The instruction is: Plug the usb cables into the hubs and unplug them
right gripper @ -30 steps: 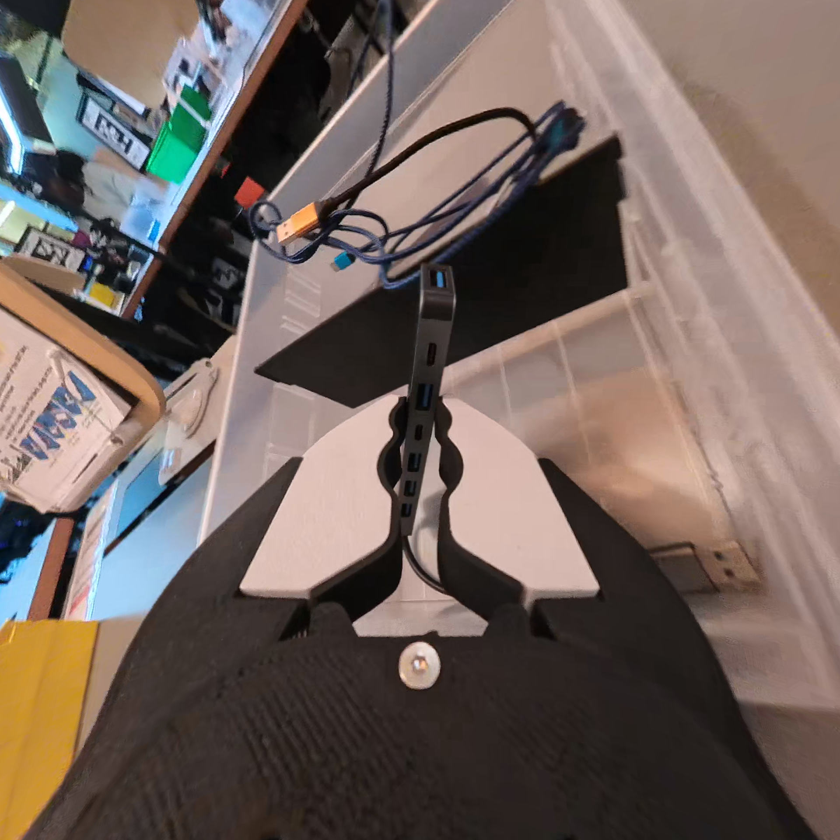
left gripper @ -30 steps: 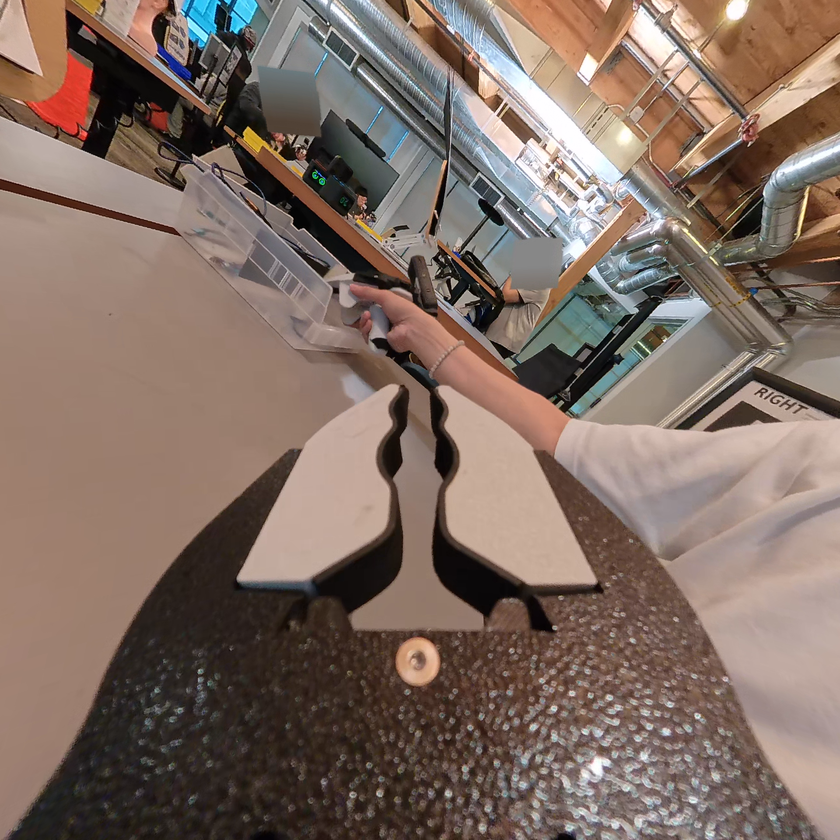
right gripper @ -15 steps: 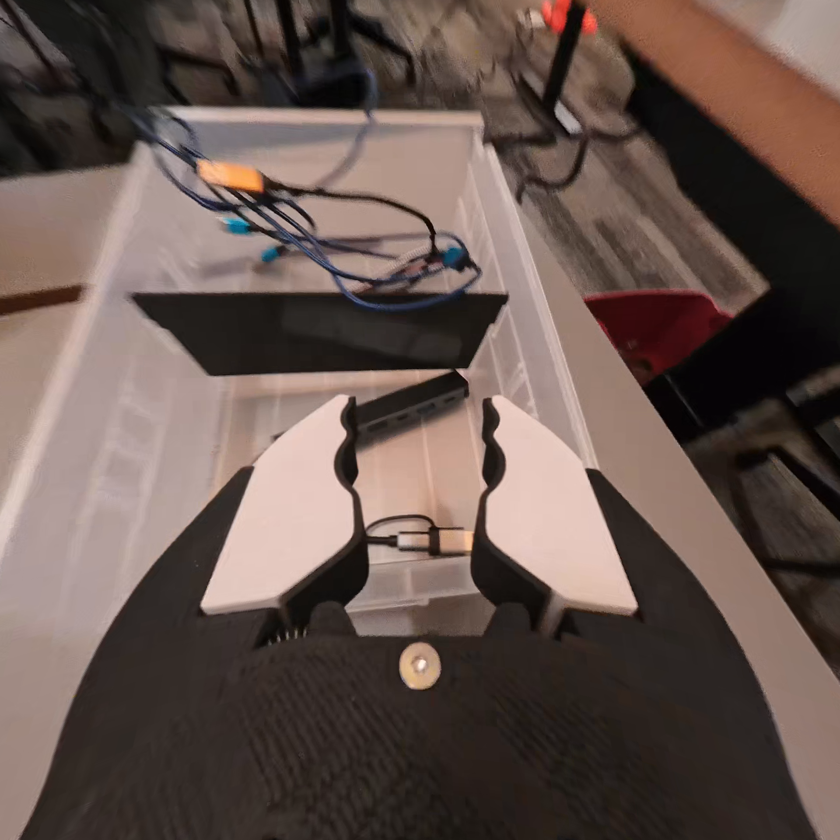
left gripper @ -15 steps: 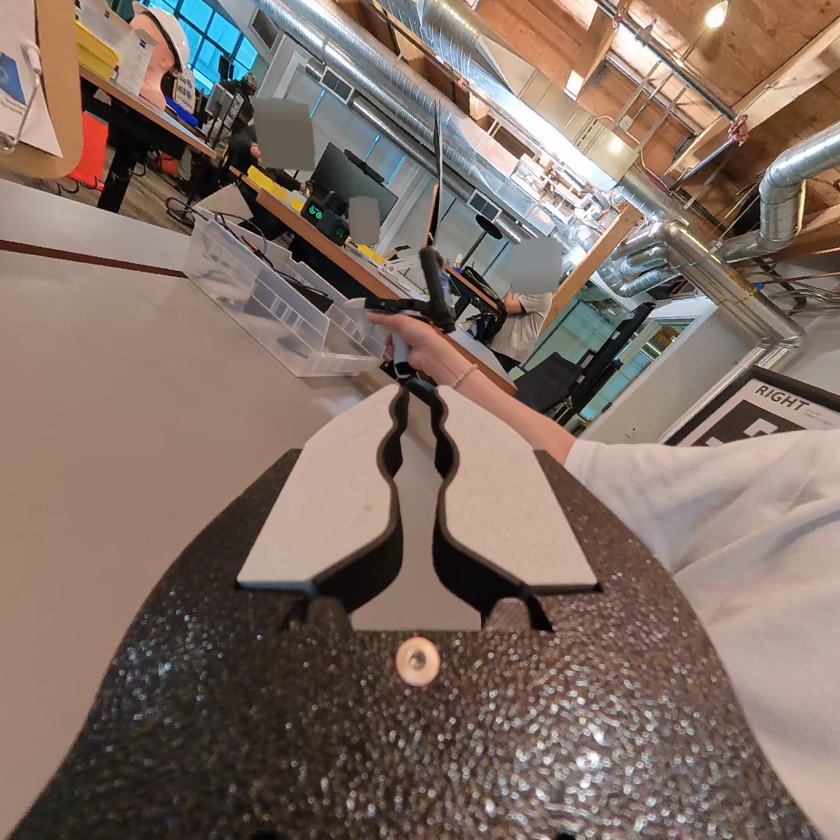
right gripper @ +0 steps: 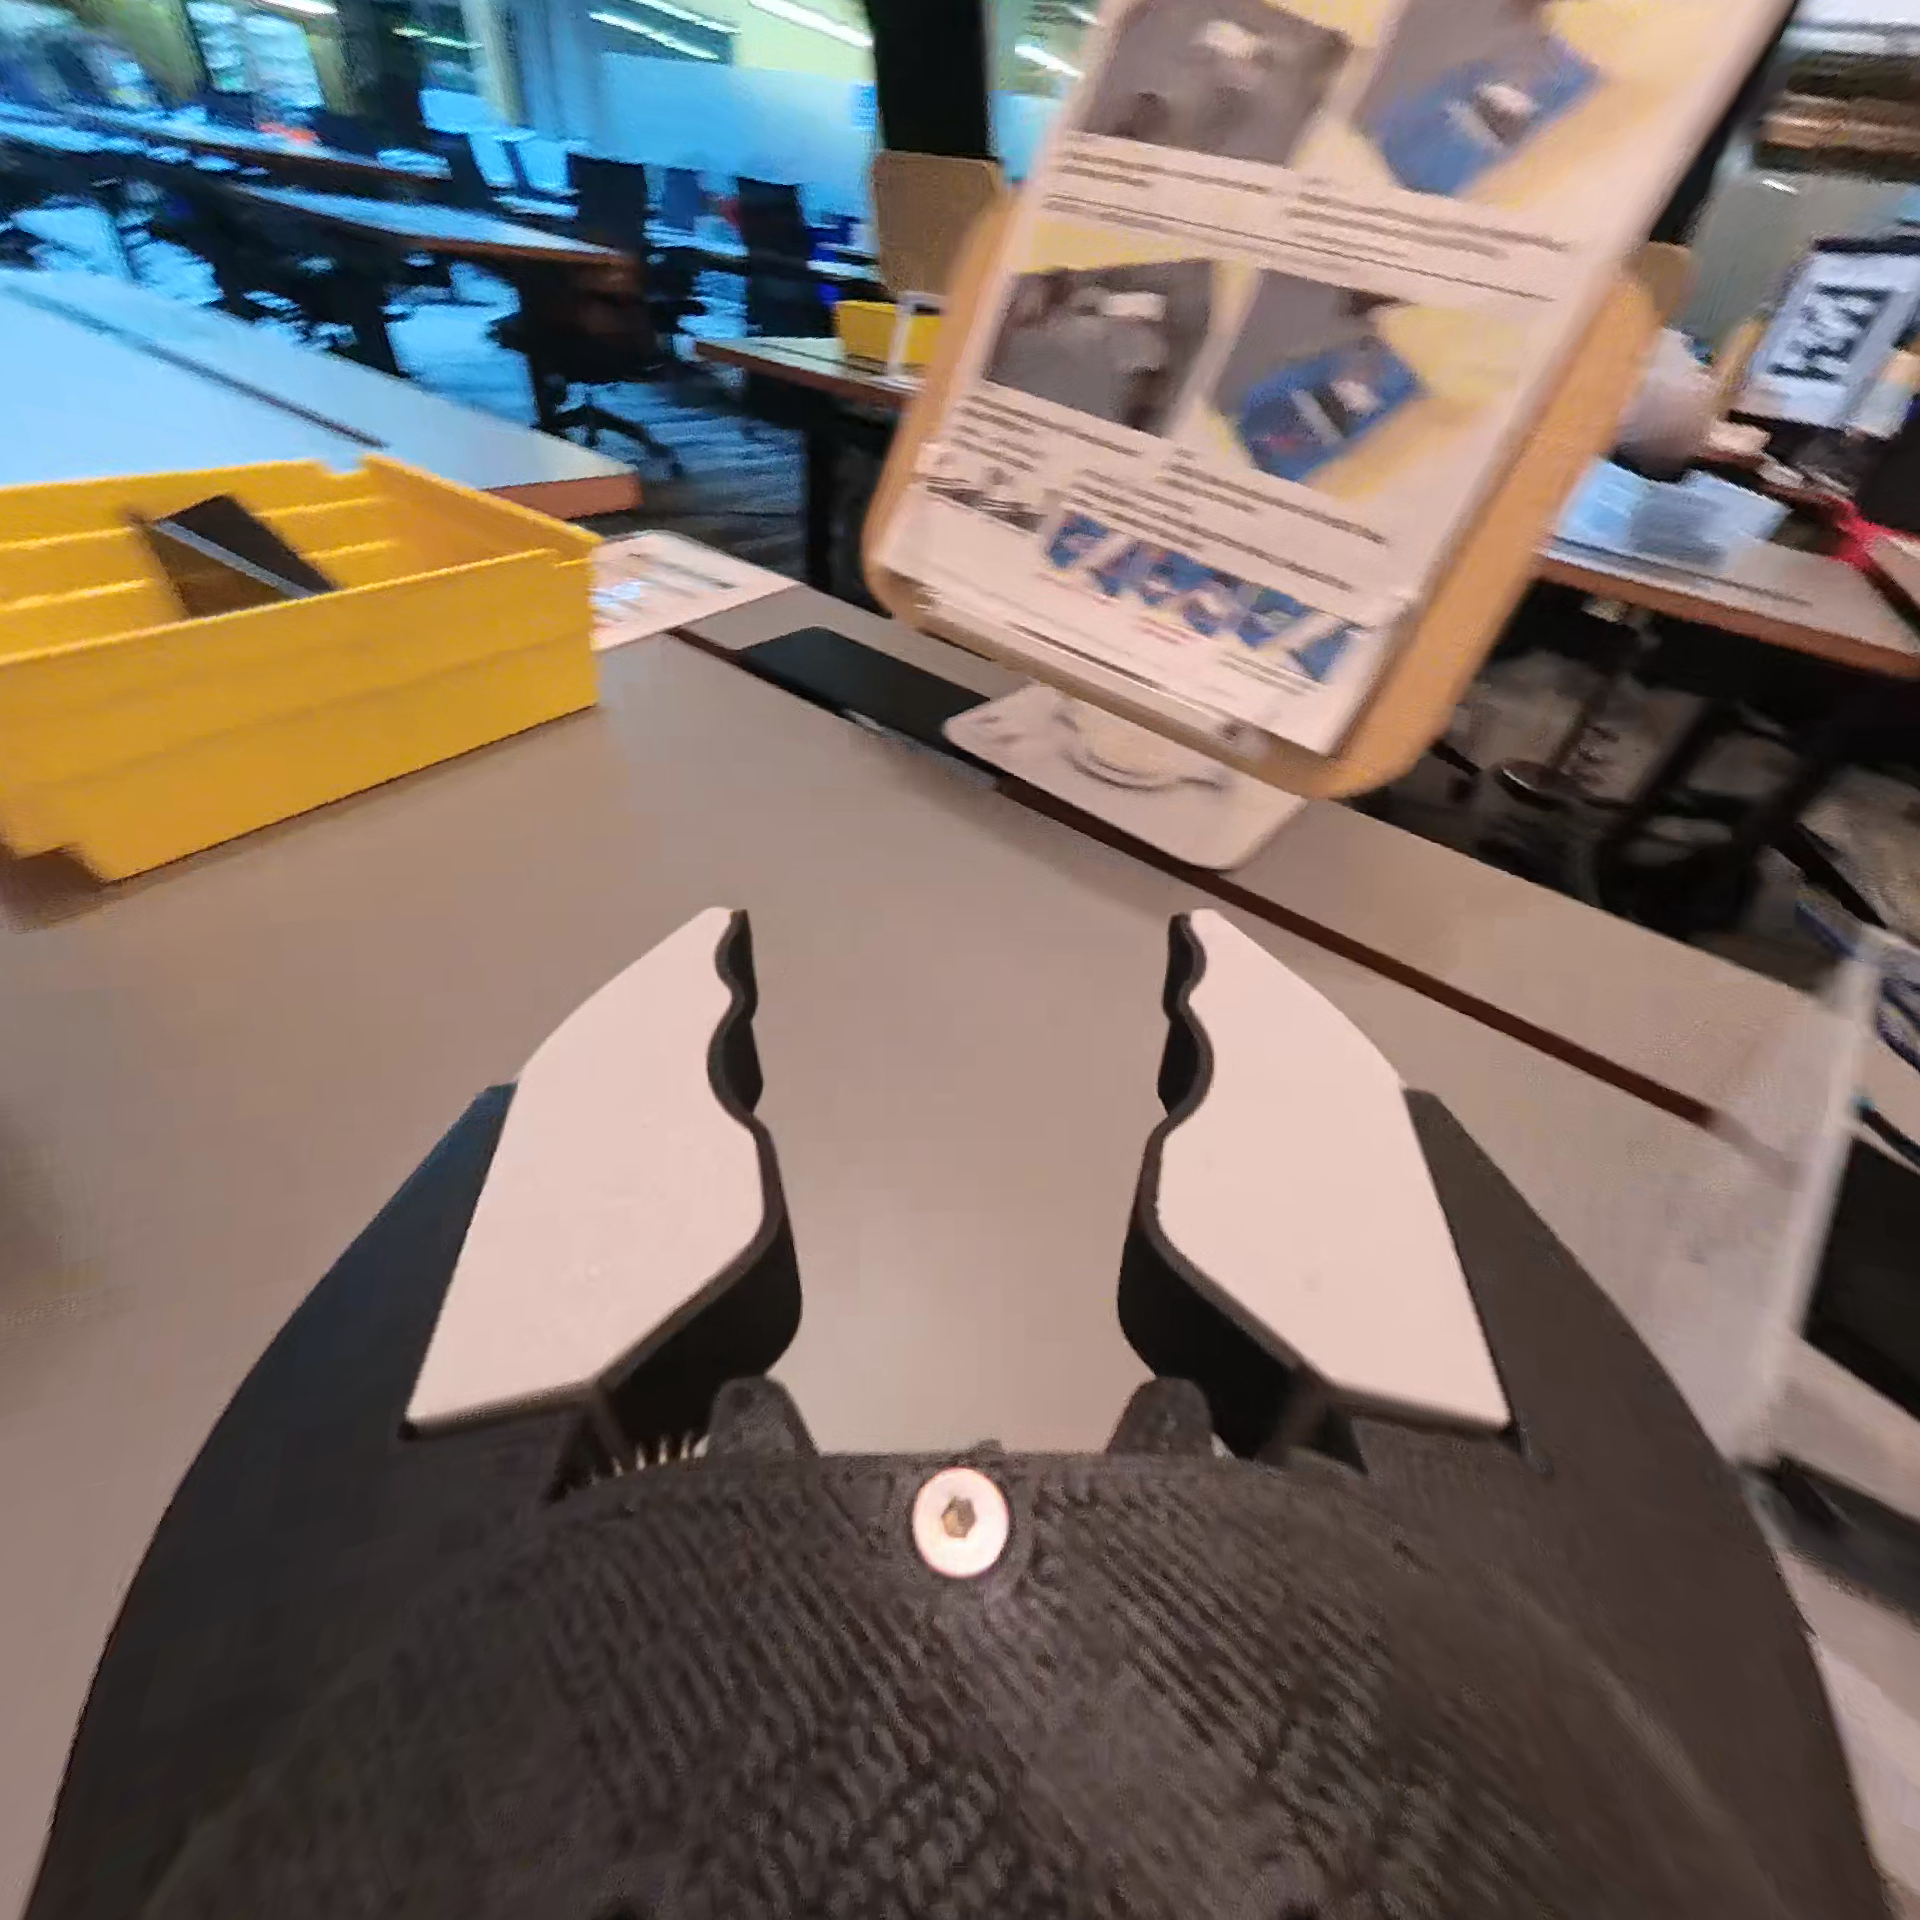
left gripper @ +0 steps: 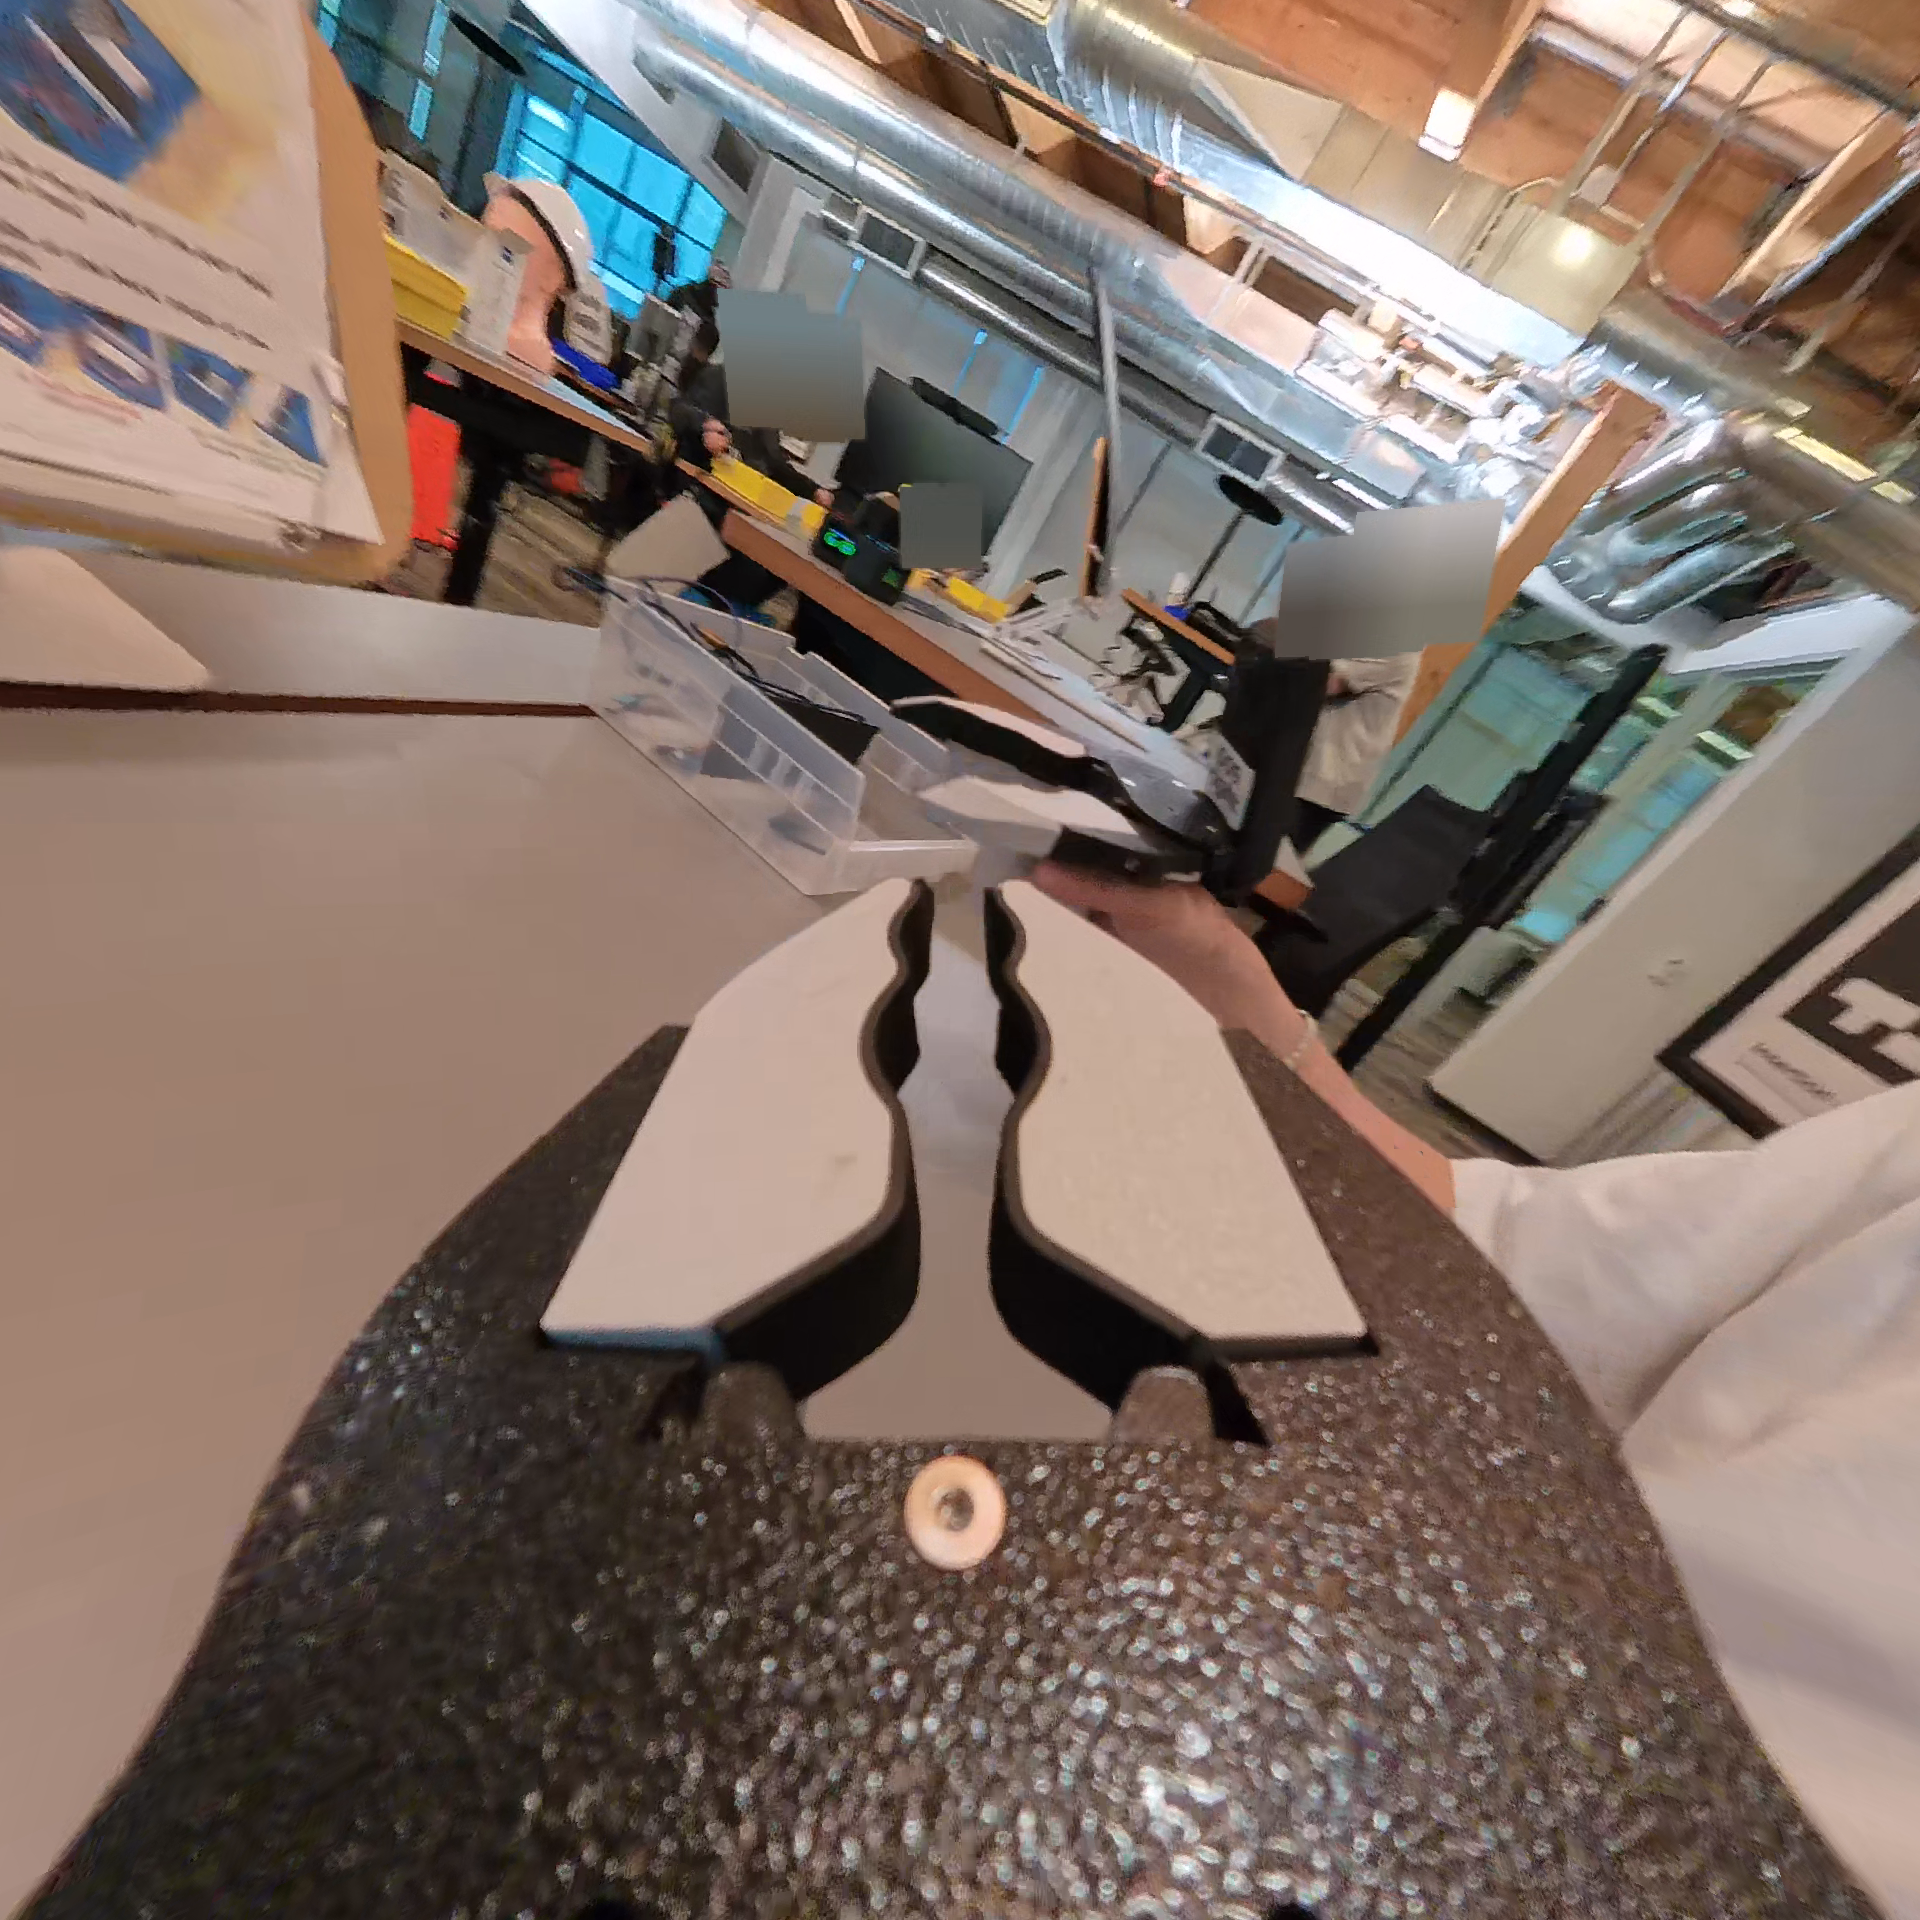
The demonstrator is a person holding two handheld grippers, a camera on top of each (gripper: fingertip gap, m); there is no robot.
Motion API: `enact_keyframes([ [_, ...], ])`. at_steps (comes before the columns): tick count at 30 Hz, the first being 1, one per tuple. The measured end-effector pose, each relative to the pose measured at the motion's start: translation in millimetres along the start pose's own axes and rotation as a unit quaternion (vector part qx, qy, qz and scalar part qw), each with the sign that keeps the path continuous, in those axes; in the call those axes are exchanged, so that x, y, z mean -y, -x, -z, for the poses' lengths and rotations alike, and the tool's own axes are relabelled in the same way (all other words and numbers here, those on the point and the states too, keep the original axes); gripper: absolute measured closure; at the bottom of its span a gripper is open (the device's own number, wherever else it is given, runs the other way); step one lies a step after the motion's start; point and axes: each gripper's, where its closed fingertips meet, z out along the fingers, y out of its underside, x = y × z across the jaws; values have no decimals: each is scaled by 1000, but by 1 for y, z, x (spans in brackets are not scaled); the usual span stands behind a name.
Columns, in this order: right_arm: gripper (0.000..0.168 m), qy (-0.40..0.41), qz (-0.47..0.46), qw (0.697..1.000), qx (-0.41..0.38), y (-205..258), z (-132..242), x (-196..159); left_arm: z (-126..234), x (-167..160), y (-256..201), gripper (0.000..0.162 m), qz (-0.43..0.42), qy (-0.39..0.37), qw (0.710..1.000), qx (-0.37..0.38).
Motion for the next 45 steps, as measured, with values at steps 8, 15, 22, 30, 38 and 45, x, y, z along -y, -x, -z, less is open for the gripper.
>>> enact_keyframes([
  [8,92,4,56,997,56,34,-6,7,96,60,49,139,-106,-11,969,224],
  [15,95,20,76,995,63,21,4,-9,188,133,152,99,-267,263,841,391],
  [22,94,27,76,994,72,9,8,-17,244,151,254,74,-345,599,602,401],
  [30,93,53,82,992,76,-10,14,-35,251,96,307,82,-224,748,560,277],
  [38,91,63,50,991,110,-13,14,-48,263,45,317,109,-62,820,531,206],
  [45,90,97,64,988,106,-17,9,-66,265,39,315,110,-21,844,506,177],
])
